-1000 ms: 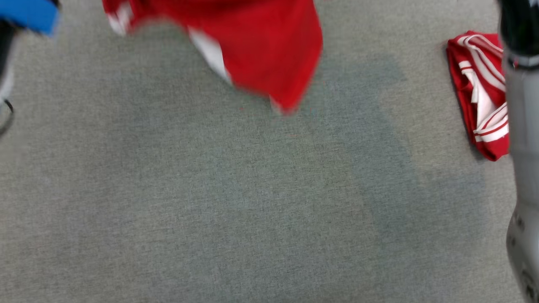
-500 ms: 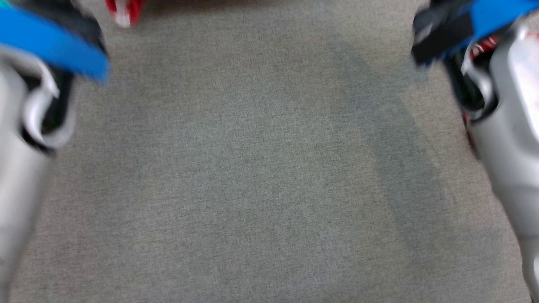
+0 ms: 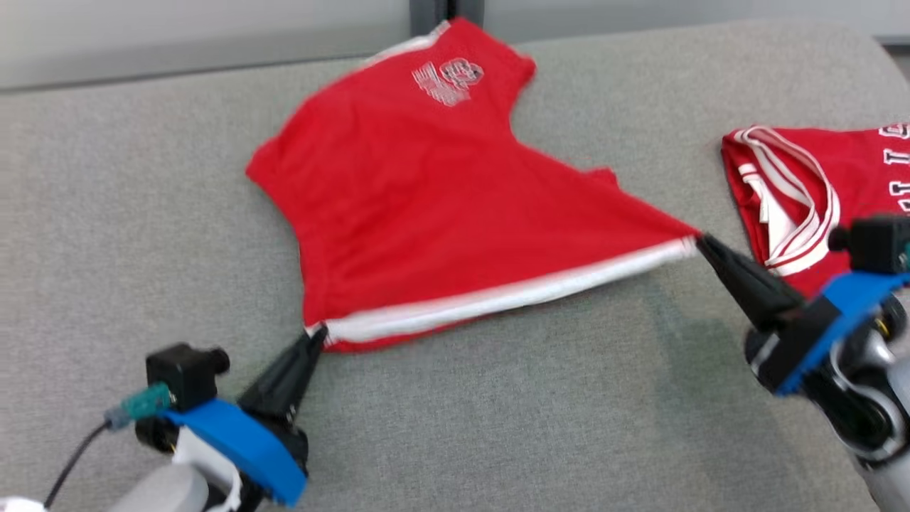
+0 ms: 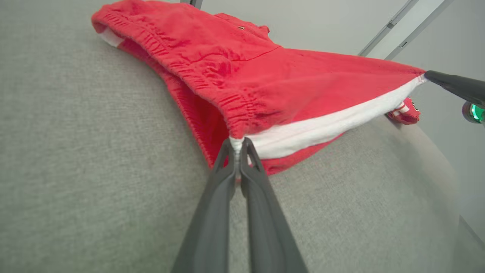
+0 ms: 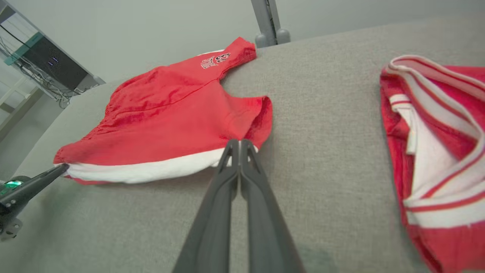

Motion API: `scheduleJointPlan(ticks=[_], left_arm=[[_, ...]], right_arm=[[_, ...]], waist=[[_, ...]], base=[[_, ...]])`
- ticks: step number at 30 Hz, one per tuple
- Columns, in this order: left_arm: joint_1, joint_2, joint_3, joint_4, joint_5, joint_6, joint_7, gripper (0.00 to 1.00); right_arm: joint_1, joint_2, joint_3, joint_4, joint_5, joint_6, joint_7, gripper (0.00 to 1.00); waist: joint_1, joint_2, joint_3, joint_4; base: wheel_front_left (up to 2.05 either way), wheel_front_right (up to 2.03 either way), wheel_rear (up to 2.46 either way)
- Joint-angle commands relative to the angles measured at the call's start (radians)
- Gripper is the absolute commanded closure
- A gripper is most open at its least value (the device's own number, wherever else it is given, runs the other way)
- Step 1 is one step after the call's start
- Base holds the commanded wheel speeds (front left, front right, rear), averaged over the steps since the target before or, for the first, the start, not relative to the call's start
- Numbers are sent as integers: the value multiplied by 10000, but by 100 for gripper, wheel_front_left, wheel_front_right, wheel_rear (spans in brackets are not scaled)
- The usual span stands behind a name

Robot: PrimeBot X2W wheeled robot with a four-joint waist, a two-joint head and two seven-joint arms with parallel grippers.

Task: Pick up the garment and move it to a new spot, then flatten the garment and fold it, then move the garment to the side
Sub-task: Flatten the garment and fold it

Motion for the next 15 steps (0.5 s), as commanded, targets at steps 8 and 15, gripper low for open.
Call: scheduleJointPlan(ticks=[8, 15], left_arm=[[2238, 1084, 25, -3584, -1340, 1533, 1193, 100], [3288, 1771, 122, -6225, -2101, 2429, 1702, 100]], right_arm=[[4046, 641, -3270, -3165, -1243, 6, 2917, 100], [5773, 2703, -5564, -6638, -3351, 6, 5455, 100]], waist=[[2, 0, -841, 259], [2, 0, -925, 517]], base=[[0, 0, 0], [0, 0, 0]])
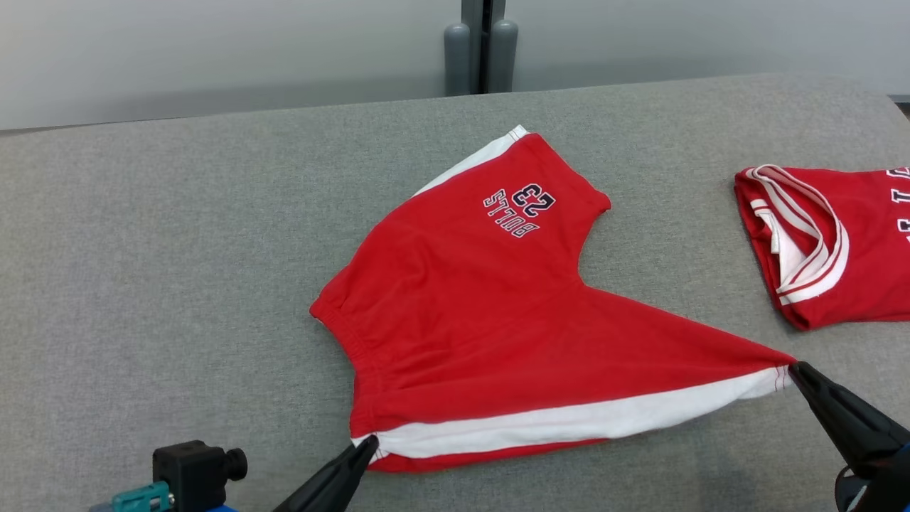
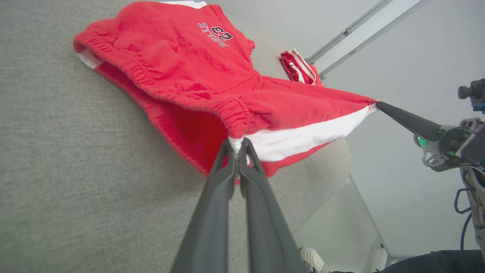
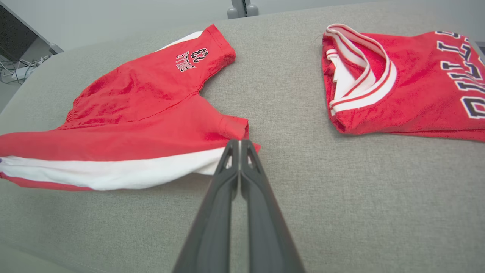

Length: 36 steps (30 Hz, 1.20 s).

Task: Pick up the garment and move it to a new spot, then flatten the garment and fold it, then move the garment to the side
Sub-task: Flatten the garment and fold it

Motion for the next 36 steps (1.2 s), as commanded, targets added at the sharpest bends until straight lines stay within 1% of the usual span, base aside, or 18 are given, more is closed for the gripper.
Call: scheduleJointPlan(ticks=[1, 4, 6, 7, 10, 11, 15, 22, 26, 31, 33, 35, 36], left_arm=[[-18, -7, 150, -131, -10, 66, -83, 100], [-381, -138, 173, 25, 138, 74, -67, 100], [-685, -283, 214, 335, 258, 54, -67, 100], [-845, -461, 286, 518, 241, 9, -145, 100], [-1413, -941, 489, 1295, 282, -197, -453, 100], [-1600, -1115, 557, 1639, 361, -224, -593, 100], [-2502, -1829, 585, 2986, 538, -562, -827, 100], [-3920, -3306, 349, 5274, 827, -1235, -1296, 100], [-4578, -4102, 202, 6336, 984, -1451, -1516, 100], [-5238, -4899, -8, 7422, 1198, -1580, -1713, 100], [-5431, -5113, -18, 7761, 1229, -1682, -1809, 100], [-5568, -5291, -66, 8046, 1295, -1747, -1868, 98], [-5629, -5382, -96, 8184, 1302, -1778, -1901, 93]], right_arm=[[-158, 235, -57, -327, -240, 6, 208, 100], [-929, 424, 76, -658, -703, 6, 368, 100], [-1678, 330, 290, -444, -871, 6, 148, 100], [-2114, 183, 402, -240, -989, 6, -4, 100], [-3448, -208, 831, 832, -1137, 6, -392, 100], [-3952, -324, 1010, 1265, -1109, 6, -531, 100], [-5759, -792, 1767, 3022, -934, 6, -1164, 100], [-8457, -1490, 3221, 5861, -957, 6, -2243, 100], [-9550, -1697, 3809, 7349, -1157, 6, -2778, 100], [-10595, -1836, 4330, 8926, -1568, 6, -3425, 100], [-10910, -1830, 4444, 9499, -1665, 6, -3677, 100], [-11147, -1783, 4494, 10051, -1758, 6, -3949, 100], [-11240, -1748, 4537, 10295, -1805, 6, -4078, 100]], waist=[[3, 0, 11, 80], [3, 0, 63, 217], [3, 0, 136, 301], [3, 0, 199, 352], [3, 0, 391, 544], [3, 0, 447, 613], [3, 0, 795, 1028], [3, 0, 1456, 1822], [3, 0, 1754, 2258], [3, 0, 2100, 2600], [3, 0, 2193, 2676], [3, 0, 2263, 2718], [3, 0, 2289, 2734]], base=[[0, 0, 0], [0, 0, 0], [0, 0, 0], [0, 0, 0], [0, 0, 0], [0, 0, 0], [0, 0, 0], [0, 0, 0], [0, 0, 0], [0, 0, 0], [0, 0, 0], [0, 0, 0], [0, 0, 0]])
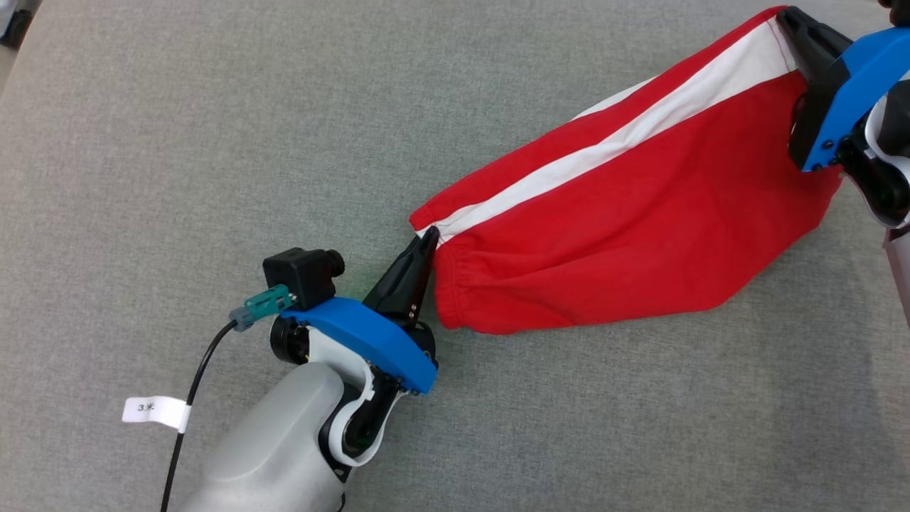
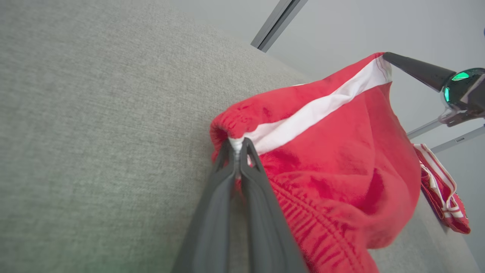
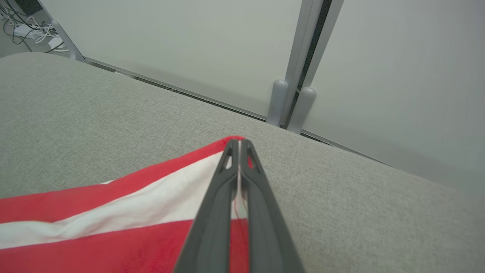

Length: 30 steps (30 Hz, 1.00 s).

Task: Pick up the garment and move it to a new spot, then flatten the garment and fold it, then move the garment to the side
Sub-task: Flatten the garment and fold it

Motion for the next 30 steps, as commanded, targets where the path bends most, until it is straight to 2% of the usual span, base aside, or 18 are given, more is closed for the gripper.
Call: scheduleJointPlan(ticks=[1, 2, 3, 4, 12, 16, 21, 26, 30], left_arm=[[-273, -120, -28, 210, 91, -58, -72, 85], [-314, -162, -57, 319, 124, -86, -78, 68], [-356, -207, -86, 413, 123, -107, -97, 38], [-390, -252, -94, 503, 132, -149, -123, 0], [-116, -219, -172, 807, 170, -338, -281, 0], [326, 58, -113, 692, 109, -381, -404, 0], [963, 443, 311, 398, 301, -226, -677, 0], [1285, 590, 1260, -101, 1456, -77, -775, 0], [1564, 269, 2282, -514, 2990, -76, -774, 0]], right_arm=[[-278, 58, 25, 388, -110, 6, -256, 100], [-355, 100, -3, 622, -140, 4, -421, 100], [-415, 150, 10, 858, -142, 6, -546, 36], [-463, 217, 48, 1069, -101, 6, -668, 0], [-345, 438, 586, 1905, 706, 6, -1141, 0], [97, 255, 885, 2217, 1372, 6, -782, 0], [610, 32, 965, 2494, 2007, 6, -294, 0], [848, -66, 659, 2951, 2184, 6, 26, 0], [731, -96, 254, 3443, 1947, 6, -48, 0]], waist=[[-2, 0, 96, 71], [-2, 0, 116, 79], [-2, 0, 138, 84], [-2, 0, 146, 84], [-2, 0, -254, -47], [-2, 0, -790, -142], [-2, 0, -1368, -122], [-2, 0, -1517, 38], [-2, 0, -1397, 240]], base=[[0, 0, 0], [0, 0, 0], [0, 0, 0], [0, 0, 0], [0, 0, 0], [0, 0, 0], [0, 0, 0], [0, 0, 0], [0, 0, 0]])
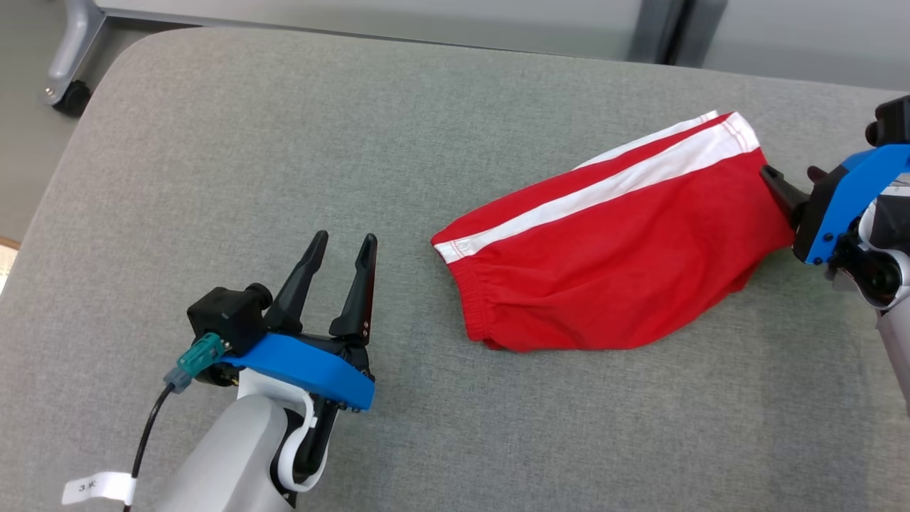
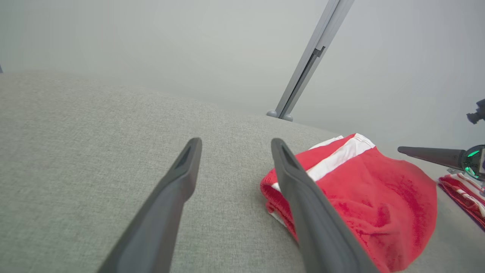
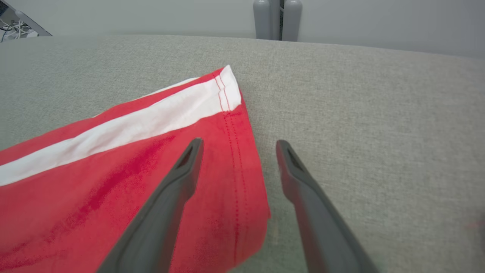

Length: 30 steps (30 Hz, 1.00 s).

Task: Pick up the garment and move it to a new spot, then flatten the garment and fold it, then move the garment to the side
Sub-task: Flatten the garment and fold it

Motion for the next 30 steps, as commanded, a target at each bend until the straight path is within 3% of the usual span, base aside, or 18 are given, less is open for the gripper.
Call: scheduleJointPlan(ticks=[1, 7, 14, 18, 20, 24, 30], left_arm=[[106, -117, 236, -79, 358, -21, -38, 0], [448, -820, 1464, -286, 2212, -249, -41, 0], [665, -1370, 2080, -315, 3143, -632, -42, 0], [696, -1534, 2334, -316, 3350, -714, -43, 0], [752, -1611, 2438, -294, 3432, -735, -43, 0], [829, -1641, 2705, -174, 3548, -777, -43, 0], [1063, -1446, 2988, -178, 3674, -783, -43, 0]], right_arm=[[-77, 20, -77, 137, -57, 6, -28, 0], [-429, 229, -726, 1049, -698, 6, -275, 0], [-1194, 391, -1492, 2118, -1570, 6, -549, 0], [-1265, 581, -1200, 2639, -2215, 15, -67, 0], [-1064, 802, -982, 2715, -2332, 21, 114, 100], [-723, 1003, -1079, 2346, -1858, 26, -98, 100], [-273, 691, -1323, 1616, -1419, 4, -724, 100]], waist=[[2, 0, 79, 105], [2, 0, 418, 376], [2, 0, 874, 839], [2, 0, 1012, 1063], [2, 0, 986, 1079], [2, 0, 755, 907], [2, 0, 187, 250]], base=[[0, 0, 0], [0, 0, 0], [0, 0, 0], [0, 0, 0], [0, 0, 0], [0, 0, 0], [0, 0, 0]])
